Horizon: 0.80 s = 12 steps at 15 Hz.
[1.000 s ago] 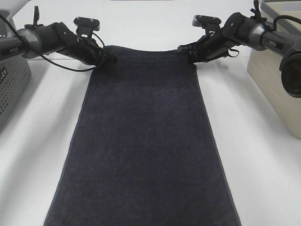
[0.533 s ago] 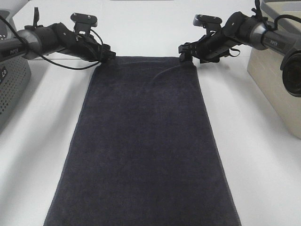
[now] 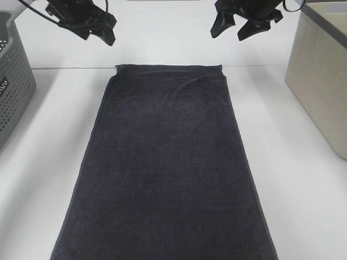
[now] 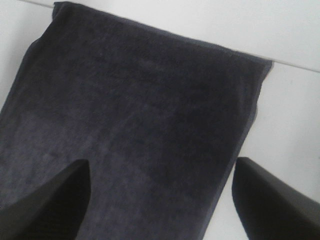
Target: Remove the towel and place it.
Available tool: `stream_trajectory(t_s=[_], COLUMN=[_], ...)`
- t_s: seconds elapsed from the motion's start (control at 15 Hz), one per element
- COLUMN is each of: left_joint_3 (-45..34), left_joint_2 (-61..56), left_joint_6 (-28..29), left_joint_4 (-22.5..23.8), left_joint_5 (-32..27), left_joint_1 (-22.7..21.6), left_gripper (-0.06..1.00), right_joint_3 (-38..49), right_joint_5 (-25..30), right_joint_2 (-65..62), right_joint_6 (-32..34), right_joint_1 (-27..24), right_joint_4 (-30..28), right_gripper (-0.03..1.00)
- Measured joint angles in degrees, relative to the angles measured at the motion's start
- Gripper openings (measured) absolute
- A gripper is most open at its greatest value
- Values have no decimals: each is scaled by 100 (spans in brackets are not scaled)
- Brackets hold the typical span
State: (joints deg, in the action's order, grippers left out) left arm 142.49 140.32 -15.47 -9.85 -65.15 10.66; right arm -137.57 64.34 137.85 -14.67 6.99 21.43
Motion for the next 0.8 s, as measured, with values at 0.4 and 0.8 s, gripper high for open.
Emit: stream_trajectory(t_s=[0.4, 0.8], left_joint_3=[0, -1788], left_joint_2=[-1140, -2739], left_joint_6=[1301, 1289], left_joint_4=[579, 1026], left_joint_5=[-413, -424], left_joint_1=[-837, -1026], left_gripper=[68, 68], right_joint_3=[-29, 1518], right_joint_5=[516, 527], right_joint_2=[-1152, -2825], right_joint_6=[934, 1278], right_joint_1=[-722, -751], right_joint_4=[-292, -1318], right_gripper=[77, 77])
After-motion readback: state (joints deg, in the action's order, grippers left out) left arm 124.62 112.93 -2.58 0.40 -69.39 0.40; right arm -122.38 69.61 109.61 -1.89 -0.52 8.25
